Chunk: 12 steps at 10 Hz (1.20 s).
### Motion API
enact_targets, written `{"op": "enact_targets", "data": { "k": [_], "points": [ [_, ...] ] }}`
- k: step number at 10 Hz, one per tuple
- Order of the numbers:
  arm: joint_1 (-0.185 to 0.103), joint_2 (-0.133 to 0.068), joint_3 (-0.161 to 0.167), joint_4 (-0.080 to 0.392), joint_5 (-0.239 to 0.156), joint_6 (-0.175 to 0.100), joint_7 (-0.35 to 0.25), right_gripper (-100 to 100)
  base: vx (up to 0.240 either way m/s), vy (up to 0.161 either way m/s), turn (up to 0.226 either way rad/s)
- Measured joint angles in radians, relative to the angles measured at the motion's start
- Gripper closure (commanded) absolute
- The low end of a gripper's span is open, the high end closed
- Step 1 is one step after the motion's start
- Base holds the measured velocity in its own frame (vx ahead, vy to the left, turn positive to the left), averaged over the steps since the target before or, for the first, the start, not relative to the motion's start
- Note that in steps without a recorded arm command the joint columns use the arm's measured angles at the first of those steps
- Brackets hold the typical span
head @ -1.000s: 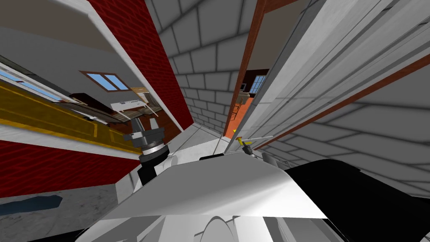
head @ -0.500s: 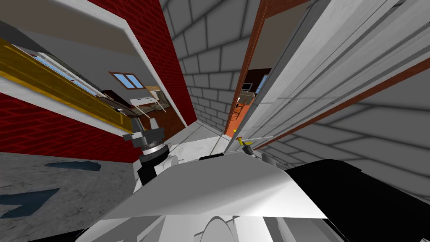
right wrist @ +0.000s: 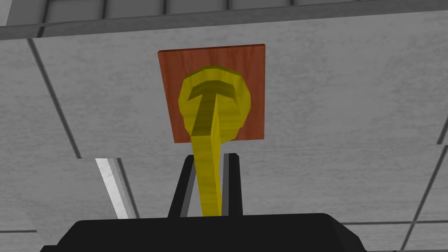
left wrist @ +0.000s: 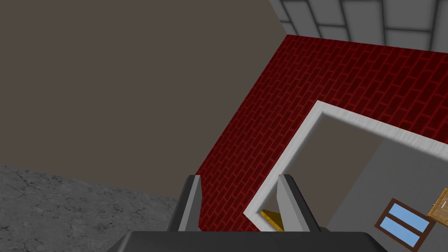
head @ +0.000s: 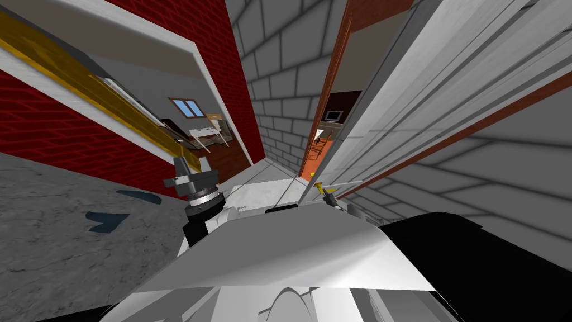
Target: Pull the door open
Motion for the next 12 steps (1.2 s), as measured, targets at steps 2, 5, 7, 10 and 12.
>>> {"op": "enact_targets", "data": {
  "k": [2,5,7,10,12],
  "points": [
    [-0.005,0.000,0.004,0.012,0.002,-0.009,-0.003,100,-0.110,-0.027,0.089],
    [-0.013,-0.006,0.007,0.029,0.000,-0.024,-0.007,100,-0.209,-0.049,0.165],
    [-0.016,-0.010,0.012,0.046,0.000,-0.037,-0.010,100,-0.205,-0.079,0.167],
    [-0.020,-0.014,0.021,0.069,0.001,-0.059,-0.017,100,-0.206,-0.063,0.154],
    [-0.027,-0.015,0.026,0.089,0.001,-0.076,-0.020,100,-0.208,-0.067,0.130]
  ]
}}
